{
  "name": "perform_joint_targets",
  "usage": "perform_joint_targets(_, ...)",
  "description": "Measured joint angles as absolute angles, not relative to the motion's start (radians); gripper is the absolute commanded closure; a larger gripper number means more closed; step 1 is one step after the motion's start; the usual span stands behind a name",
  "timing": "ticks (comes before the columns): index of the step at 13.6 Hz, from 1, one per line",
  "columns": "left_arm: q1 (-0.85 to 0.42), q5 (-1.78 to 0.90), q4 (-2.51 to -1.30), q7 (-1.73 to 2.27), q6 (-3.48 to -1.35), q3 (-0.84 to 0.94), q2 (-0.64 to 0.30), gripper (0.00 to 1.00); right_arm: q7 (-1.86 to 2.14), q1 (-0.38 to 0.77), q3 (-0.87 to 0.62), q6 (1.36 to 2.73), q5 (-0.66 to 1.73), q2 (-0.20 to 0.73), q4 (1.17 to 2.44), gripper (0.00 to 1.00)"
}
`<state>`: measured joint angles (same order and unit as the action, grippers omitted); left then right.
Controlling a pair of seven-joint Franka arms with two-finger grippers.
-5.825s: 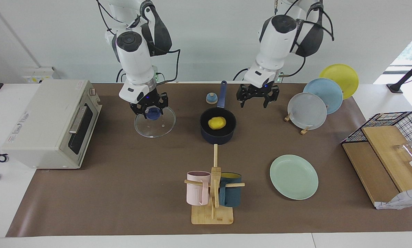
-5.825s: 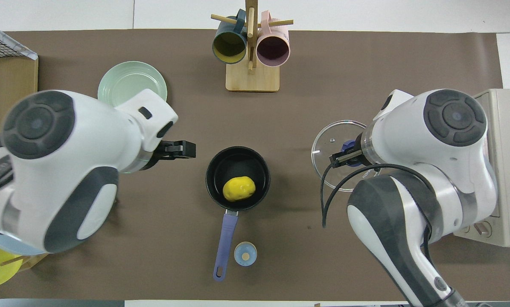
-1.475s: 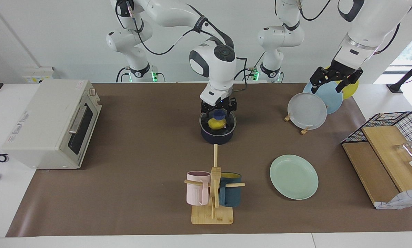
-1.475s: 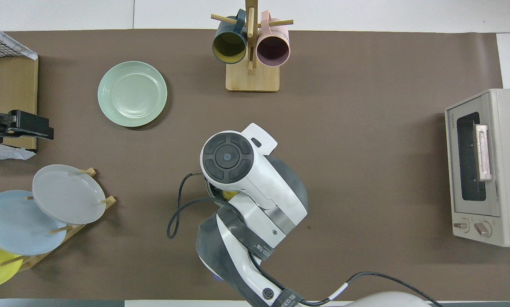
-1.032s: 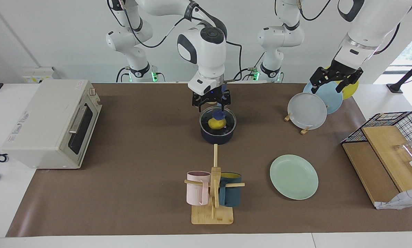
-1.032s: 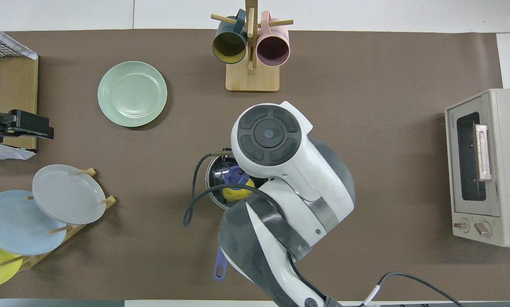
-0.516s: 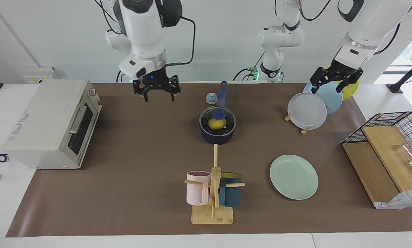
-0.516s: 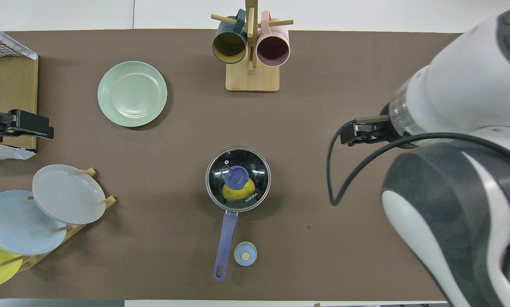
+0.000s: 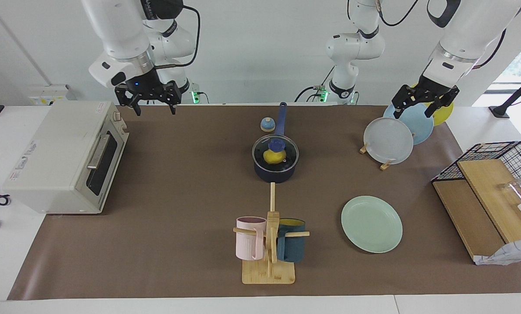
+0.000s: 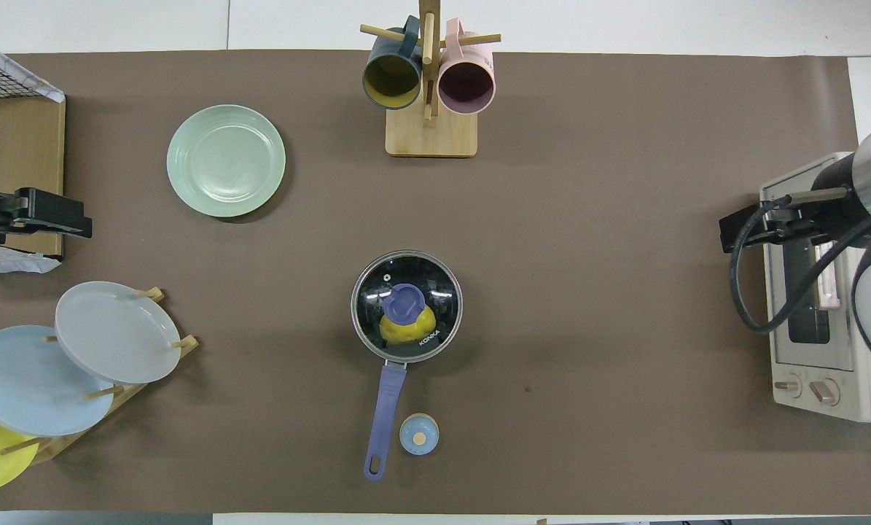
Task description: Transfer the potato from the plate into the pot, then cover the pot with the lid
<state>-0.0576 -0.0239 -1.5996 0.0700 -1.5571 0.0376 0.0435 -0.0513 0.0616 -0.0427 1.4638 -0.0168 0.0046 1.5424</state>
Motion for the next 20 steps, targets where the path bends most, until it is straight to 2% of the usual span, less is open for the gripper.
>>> perform_joint_targets(7, -0.058, -0.024, -1.608, 0.07, -1.562, 0.038, 0.046, 0.0, -0.051, 0.081, -0.037, 1.468, -0.028, -0.061, 1.613, 0.0)
perform_joint_targets(20, -0.058, -0.024, -1.622, 0.07, -1.579, 0.037, 0.051, 0.0, -0.051, 0.046, -0.005, 1.475, -0.027, -0.055, 1.643, 0.0)
